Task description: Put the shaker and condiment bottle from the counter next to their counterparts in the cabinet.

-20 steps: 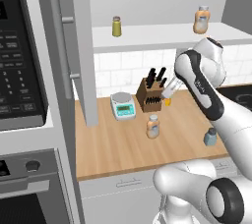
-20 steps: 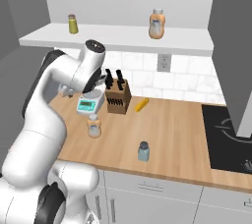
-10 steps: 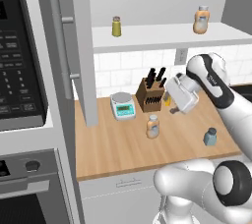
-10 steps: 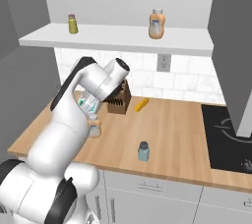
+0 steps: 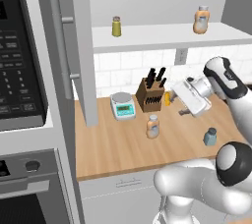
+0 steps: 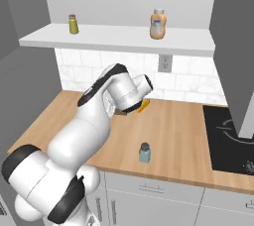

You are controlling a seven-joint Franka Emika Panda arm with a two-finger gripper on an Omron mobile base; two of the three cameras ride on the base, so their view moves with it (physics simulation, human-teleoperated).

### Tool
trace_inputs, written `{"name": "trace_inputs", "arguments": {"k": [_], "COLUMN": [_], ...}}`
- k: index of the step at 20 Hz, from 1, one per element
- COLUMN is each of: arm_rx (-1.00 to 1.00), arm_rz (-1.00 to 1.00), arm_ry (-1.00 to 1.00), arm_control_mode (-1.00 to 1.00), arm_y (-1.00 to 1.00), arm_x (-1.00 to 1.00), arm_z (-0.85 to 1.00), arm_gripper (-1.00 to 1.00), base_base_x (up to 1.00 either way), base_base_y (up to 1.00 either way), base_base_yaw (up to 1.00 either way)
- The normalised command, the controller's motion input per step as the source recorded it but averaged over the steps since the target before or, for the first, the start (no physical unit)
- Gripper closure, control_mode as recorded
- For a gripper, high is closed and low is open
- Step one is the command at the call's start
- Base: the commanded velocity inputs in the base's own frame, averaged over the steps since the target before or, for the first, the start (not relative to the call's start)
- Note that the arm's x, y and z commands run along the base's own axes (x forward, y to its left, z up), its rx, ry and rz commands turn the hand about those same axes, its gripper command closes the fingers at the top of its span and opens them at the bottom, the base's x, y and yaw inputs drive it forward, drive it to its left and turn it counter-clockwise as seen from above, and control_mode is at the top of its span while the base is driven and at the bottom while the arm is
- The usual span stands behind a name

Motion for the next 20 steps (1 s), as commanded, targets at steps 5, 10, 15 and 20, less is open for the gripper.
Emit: {"name": "trace_inputs", "arguments": {"k": [5, 10, 15, 20], "arm_rx": [0.27, 0.01, -0.03, 0.0], "arm_rz": [0.0, 0.04, 0.02, 0.0], "arm_ry": [-0.05, -0.01, -0.01, 0.0], "arm_control_mode": [-1.0, -1.0, -1.0, -1.0], "arm_y": [-0.07, 0.29, 0.4, 0.07], "arm_x": [-0.12, -0.11, -0.06, 0.0], "arm_z": [-0.24, -0.03, -0.02, -0.14], "arm_gripper": [-1.0, -1.0, -1.0, -1.0], "base_base_x": [0.0, 0.0, 0.0, 0.0], "base_base_y": [0.0, 0.0, 0.0, 0.0], "base_base_yaw": [0.0, 0.0, 0.0, 0.0]}}
